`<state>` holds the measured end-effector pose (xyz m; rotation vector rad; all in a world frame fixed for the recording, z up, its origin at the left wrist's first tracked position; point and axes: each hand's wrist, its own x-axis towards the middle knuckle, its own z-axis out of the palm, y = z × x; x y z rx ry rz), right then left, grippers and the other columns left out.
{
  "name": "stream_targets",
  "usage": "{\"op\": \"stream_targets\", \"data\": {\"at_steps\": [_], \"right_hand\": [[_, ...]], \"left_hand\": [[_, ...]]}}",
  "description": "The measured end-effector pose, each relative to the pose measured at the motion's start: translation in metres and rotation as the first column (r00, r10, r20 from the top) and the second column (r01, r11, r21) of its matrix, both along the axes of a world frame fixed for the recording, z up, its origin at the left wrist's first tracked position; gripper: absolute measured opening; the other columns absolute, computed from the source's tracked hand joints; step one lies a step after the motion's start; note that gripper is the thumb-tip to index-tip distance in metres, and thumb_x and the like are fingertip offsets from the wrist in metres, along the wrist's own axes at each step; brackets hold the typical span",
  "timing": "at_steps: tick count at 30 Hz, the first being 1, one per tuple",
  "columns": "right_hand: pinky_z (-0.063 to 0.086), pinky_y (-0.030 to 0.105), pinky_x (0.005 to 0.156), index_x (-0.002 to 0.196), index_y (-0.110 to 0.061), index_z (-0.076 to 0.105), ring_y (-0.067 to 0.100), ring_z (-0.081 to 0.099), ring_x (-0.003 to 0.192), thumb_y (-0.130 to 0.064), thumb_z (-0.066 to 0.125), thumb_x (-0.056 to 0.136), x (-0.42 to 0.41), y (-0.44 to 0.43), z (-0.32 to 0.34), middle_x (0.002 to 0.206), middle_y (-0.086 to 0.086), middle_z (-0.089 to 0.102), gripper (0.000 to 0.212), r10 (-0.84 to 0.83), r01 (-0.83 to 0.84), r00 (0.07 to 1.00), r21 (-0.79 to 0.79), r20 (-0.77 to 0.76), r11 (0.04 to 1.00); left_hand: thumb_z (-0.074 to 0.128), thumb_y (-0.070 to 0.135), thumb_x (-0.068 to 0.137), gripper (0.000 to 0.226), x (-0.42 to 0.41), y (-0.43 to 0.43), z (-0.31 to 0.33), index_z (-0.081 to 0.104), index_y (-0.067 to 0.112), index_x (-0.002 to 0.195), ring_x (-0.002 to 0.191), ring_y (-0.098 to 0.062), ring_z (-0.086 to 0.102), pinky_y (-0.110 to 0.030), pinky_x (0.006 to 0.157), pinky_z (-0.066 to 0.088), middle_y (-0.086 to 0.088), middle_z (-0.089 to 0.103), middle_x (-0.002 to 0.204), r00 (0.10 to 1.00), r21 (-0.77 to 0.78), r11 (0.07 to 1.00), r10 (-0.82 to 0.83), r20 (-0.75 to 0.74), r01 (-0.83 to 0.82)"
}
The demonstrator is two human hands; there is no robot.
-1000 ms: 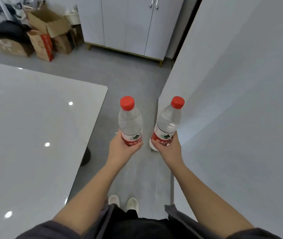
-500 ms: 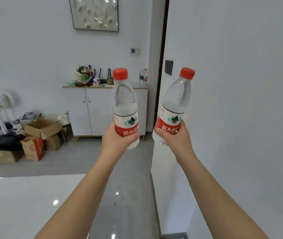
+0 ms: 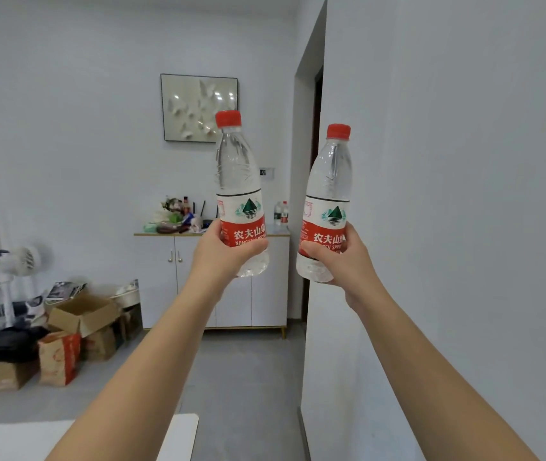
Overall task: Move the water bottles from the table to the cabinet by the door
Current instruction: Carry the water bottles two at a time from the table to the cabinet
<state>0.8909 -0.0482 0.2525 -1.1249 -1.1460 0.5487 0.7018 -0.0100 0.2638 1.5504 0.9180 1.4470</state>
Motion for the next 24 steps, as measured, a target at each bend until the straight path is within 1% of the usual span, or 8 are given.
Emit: {"op": "stream_targets", "data": {"at_steps": [3, 5, 7, 12, 17, 20, 24], "right_hand": [[0.055, 0.041, 0.089, 0.129, -0.030, 0.046, 0.012, 0.062, 0.103, -0.019, 0.080, 0.078, -0.004, 0.004, 0.003, 0.112, -0.012, 0.062, 0.062, 0.011, -0.011, 1.000, 0.003, 0.010, 1.000], [0.055, 0.040, 0.089, 0.132, -0.028, 0.046, 0.012, 0.062, 0.104, -0.019, 0.080, 0.078, -0.005, 0.007, 0.004, 0.116, -0.009, 0.062, 0.065, 0.017, -0.017, 1.000, 0.004, 0.023, 1.000], [0.056, 0.038, 0.087, 0.132, -0.028, 0.047, 0.011, 0.062, 0.104, -0.019, 0.081, 0.078, -0.005, 0.012, 0.005, 0.116, -0.009, 0.063, 0.064, 0.022, -0.022, 0.999, 0.008, 0.035, 1.000], [0.056, 0.031, 0.080, 0.124, -0.033, 0.049, 0.006, 0.063, 0.100, -0.019, 0.082, 0.076, -0.006, 0.026, 0.008, 0.112, -0.012, 0.064, 0.059, 0.025, -0.027, 0.998, 0.025, 0.060, 0.999], [0.057, 0.034, 0.084, 0.127, -0.032, 0.048, 0.008, 0.062, 0.102, -0.021, 0.082, 0.076, -0.002, 0.045, 0.011, 0.114, -0.011, 0.063, 0.062, 0.008, -0.009, 0.998, 0.011, 0.069, 1.000], [0.056, 0.036, 0.086, 0.125, -0.033, 0.046, 0.007, 0.062, 0.100, -0.021, 0.082, 0.076, 0.004, 0.064, 0.013, 0.113, -0.013, 0.062, 0.062, -0.010, 0.009, 0.997, 0.010, 0.080, 1.000], [0.055, 0.031, 0.081, 0.123, -0.036, 0.043, 0.004, 0.060, 0.097, -0.021, 0.082, 0.076, 0.017, 0.099, 0.012, 0.110, -0.018, 0.059, 0.062, -0.017, 0.015, 0.997, 0.020, 0.074, 1.000]], "left_hand": [[0.084, 0.017, 0.071, 0.065, -0.001, 0.004, 0.002, 0.052, 0.022, 0.128, 0.102, -0.019, 0.063, -0.036, 0.078, 0.056, 0.002, 0.065, 0.113, 0.999, -0.029, 1.000, -0.010, 0.032, 0.011], [0.084, 0.016, 0.071, 0.064, -0.002, 0.007, 0.002, 0.052, 0.023, 0.127, 0.104, -0.020, 0.062, -0.043, 0.084, 0.056, 0.002, 0.065, 0.112, 0.999, -0.030, 0.999, -0.013, 0.036, 0.014], [0.084, 0.015, 0.071, 0.061, -0.004, 0.012, 0.001, 0.053, 0.026, 0.123, 0.103, -0.019, 0.062, -0.045, 0.088, 0.055, 0.003, 0.065, 0.111, 0.999, -0.018, 1.000, -0.011, 0.031, 0.012], [0.084, 0.015, 0.071, 0.059, -0.006, 0.027, 0.002, 0.053, 0.029, 0.119, 0.099, -0.016, 0.063, -0.040, 0.083, 0.056, 0.005, 0.066, 0.108, 0.999, -0.010, 1.000, -0.019, 0.030, 0.020], [0.084, 0.015, 0.073, 0.056, -0.004, 0.049, 0.008, 0.050, 0.032, 0.114, 0.095, -0.010, 0.061, -0.035, 0.079, 0.055, 0.011, 0.063, 0.103, 1.000, 0.002, 1.000, -0.021, 0.020, 0.021], [0.084, 0.017, 0.072, 0.057, 0.000, 0.068, 0.012, 0.050, 0.032, 0.116, 0.097, -0.012, 0.061, -0.037, 0.082, 0.056, 0.009, 0.064, 0.106, 1.000, -0.001, 1.000, -0.018, 0.000, 0.018], [0.085, 0.017, 0.071, 0.060, 0.012, 0.102, 0.013, 0.049, 0.033, 0.117, 0.098, -0.010, 0.062, -0.038, 0.083, 0.056, 0.010, 0.063, 0.107, 1.000, 0.021, 1.000, 0.011, -0.015, -0.011]]}}
